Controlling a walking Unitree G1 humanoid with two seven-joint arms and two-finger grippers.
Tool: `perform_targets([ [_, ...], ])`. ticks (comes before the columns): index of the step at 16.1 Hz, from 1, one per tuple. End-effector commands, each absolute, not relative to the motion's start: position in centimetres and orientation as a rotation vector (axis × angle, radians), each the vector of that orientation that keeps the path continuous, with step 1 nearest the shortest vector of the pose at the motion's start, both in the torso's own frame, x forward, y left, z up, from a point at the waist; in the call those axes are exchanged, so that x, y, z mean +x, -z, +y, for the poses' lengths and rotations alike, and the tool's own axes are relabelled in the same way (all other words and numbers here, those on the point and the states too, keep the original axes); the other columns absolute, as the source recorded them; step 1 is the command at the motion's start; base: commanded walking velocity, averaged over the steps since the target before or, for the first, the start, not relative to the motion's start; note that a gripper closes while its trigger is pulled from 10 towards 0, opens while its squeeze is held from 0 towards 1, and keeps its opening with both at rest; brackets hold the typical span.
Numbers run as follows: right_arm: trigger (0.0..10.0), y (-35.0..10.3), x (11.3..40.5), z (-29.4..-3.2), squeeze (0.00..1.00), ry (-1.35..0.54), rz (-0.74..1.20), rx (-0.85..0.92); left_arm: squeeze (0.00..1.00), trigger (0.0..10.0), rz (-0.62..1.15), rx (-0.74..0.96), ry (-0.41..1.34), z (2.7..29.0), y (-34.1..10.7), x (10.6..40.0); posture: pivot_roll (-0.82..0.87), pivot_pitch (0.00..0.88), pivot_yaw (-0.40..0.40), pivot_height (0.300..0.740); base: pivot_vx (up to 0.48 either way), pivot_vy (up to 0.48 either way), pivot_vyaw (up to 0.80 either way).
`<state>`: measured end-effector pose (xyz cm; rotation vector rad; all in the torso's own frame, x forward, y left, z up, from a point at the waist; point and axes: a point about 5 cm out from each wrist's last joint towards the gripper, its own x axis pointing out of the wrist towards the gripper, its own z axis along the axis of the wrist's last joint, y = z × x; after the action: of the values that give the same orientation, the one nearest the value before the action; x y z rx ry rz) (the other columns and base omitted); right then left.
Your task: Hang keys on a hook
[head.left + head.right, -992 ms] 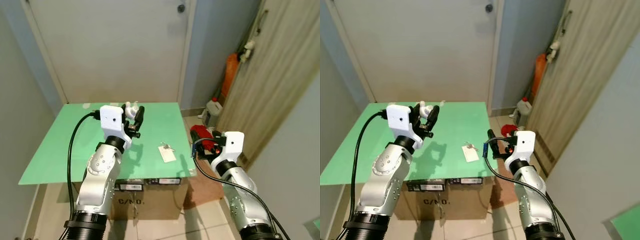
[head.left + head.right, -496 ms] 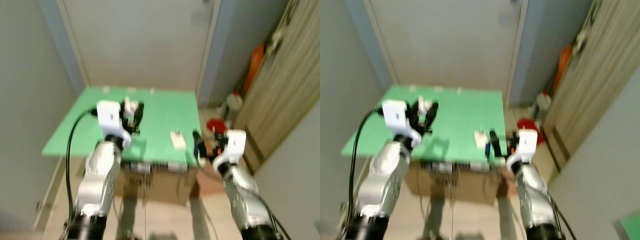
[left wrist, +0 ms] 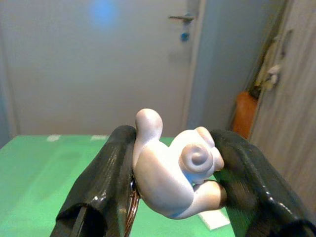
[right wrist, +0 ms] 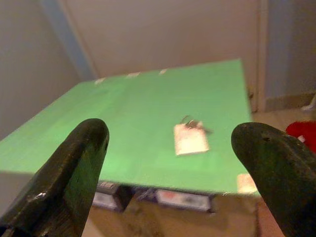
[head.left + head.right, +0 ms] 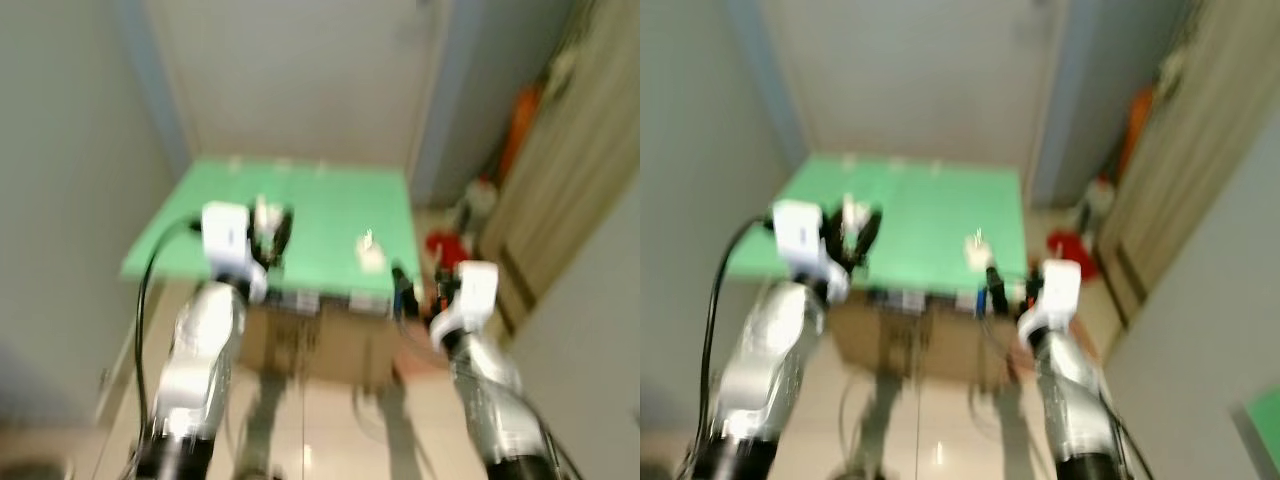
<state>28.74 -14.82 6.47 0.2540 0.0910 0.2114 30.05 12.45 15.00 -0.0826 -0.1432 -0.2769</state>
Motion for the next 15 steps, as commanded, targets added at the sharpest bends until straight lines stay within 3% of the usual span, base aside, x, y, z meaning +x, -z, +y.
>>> perform_targets([
  [1, 10.0, -6.92, 29.06, -14.71, 0.0, -0.219, 0.078, 0.253, 0.0, 0.0, -0.156, -0.073, 0.269, 12.67, -15.45, 30.23, -0.06, 0.0, 0.008, 0.717, 0.0, 0.0, 0.0],
  [9, 10.0, -6.67, 29.02, -14.85, 0.0, -0.218, 0.09, 0.246, 0.0, 0.0, -0.158, -0.078, 0.284, 12.38, -15.4, 30.05, -0.07, 0.0, 0.0, 0.717, 0.0, 0.0, 0.0],
  [15, 10.0, -6.62, 29.02, -14.87, 0.0, -0.215, 0.093, 0.251, 0.0, 0.0, -0.156, -0.073, 0.283, 12.3, -15.4, 29.99, -0.07, 0.0, 0.001, 0.717, -0.242, 0.0, 0.0],
])
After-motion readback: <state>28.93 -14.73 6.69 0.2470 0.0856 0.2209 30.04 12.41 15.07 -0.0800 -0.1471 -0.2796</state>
